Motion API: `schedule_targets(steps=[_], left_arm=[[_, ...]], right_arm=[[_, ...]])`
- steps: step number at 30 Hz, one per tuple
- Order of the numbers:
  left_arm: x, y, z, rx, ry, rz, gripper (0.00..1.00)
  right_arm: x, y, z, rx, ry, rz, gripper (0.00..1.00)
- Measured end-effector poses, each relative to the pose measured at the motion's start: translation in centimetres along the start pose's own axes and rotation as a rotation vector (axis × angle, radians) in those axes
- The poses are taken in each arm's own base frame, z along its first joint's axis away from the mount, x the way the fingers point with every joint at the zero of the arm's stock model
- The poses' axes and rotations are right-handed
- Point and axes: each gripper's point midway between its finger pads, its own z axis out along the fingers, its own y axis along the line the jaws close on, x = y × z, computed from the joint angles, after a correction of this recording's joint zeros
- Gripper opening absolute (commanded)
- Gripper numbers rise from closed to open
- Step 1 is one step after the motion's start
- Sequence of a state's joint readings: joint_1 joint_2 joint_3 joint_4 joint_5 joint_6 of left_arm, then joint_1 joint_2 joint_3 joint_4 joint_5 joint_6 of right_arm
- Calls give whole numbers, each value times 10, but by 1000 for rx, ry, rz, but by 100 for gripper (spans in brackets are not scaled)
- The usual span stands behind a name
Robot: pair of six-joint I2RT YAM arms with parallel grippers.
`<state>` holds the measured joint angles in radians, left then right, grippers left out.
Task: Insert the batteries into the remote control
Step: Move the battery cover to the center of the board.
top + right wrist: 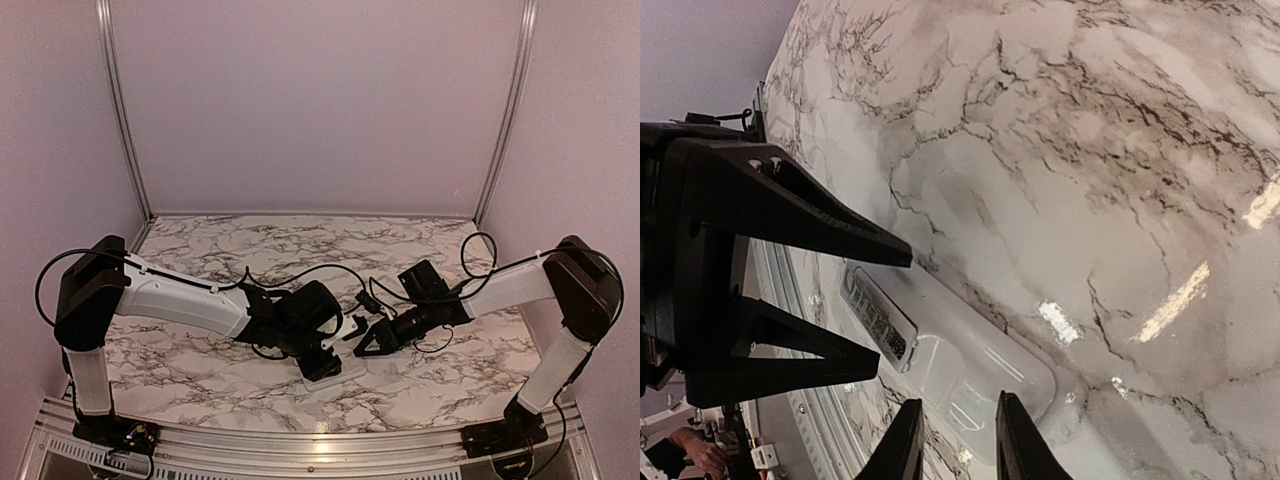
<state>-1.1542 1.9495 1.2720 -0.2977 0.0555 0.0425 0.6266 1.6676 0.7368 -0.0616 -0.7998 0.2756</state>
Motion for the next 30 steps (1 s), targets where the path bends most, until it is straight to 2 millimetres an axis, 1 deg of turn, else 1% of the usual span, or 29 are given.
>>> schedule_targets(steps=[3,5,7,11,14,18,22,25,26,27,28,30], left_arm=[[5,-1,5,5,22,8,52],[8,0,6,5,32,10,48],[7,0,6,3,33,10,42],[6,0,6,-3,32,7,26],[5,-2,6,2,31,6,18],[0,2,1,-6,13,-1,12],[7,3,1,2,16,-10,9],[9,1,-5,11,9,-12,11],[10,0,-7,14,5,-13,16],[9,1,-10,17,-2,-19,26],[9,1,-13,20,-12,-26,39],[6,4,-21,26,-38,-53,50]], right_arm=[[0,-1,0,5,-1,0,21],[0,-2,0,7,-1,-3,21],[1,-2,0,10,0,-6,21],[1,-4,0,20,0,-10,21],[1,-5,0,24,-1,-11,20],[1,-5,0,26,1,-12,20],[2,-6,0,27,3,-10,21],[2,-6,0,27,3,-10,22],[2,-5,0,26,3,-9,23],[2,-5,0,24,3,-9,24],[2,-5,0,22,4,-9,25],[2,-4,0,18,5,-6,29]])
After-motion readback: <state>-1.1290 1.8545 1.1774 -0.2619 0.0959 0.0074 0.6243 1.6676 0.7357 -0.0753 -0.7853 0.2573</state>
